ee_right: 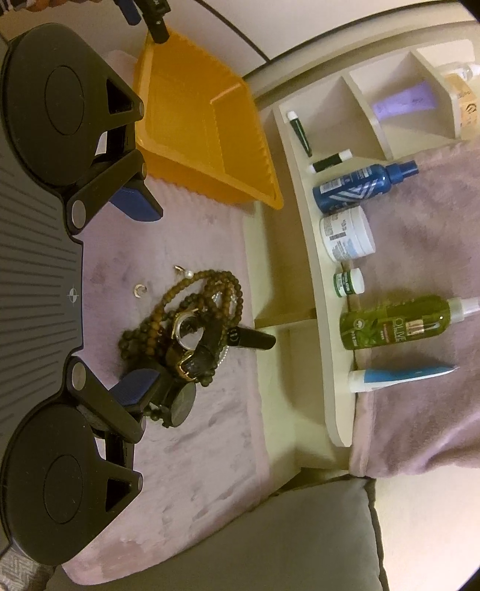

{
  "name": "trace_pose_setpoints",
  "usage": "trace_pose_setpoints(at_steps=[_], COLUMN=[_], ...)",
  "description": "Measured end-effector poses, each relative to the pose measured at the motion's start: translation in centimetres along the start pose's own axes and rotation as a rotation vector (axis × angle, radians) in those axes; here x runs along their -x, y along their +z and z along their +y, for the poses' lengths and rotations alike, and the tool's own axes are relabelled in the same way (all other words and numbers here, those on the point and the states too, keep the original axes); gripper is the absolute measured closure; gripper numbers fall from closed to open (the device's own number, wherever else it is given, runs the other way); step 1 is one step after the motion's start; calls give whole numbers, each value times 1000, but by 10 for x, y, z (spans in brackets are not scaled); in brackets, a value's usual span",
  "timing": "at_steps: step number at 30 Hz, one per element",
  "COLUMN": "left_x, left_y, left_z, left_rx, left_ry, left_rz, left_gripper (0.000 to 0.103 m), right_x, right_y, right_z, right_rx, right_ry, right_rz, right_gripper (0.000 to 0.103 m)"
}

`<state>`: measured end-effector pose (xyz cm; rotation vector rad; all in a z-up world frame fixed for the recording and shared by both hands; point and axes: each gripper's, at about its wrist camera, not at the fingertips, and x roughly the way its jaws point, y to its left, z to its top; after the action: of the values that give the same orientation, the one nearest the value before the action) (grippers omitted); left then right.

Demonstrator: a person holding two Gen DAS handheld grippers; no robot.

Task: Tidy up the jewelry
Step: 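Grasp the orange tray's rim with the left tool while the right tool approaches the jewelry pile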

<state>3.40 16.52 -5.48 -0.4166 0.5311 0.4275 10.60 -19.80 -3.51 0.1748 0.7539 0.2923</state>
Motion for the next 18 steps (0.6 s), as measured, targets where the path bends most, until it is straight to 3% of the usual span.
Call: trace_pose_setpoints(at_steps=[10,18], left_x=[-36,-52], left_y=[-1,2], left_z=[-3,-6], left_rx=[-22,-46], left_ry=[-15,-1], left_rz=[-34,-56], left_gripper=[36,53], right_x=[-17,-22], right_y=[8,11], right_z=[-8,-13], right_rx=[-14,-16], right_ry=[-50,-72], right_rz=[8,4], right_gripper=[16,16])
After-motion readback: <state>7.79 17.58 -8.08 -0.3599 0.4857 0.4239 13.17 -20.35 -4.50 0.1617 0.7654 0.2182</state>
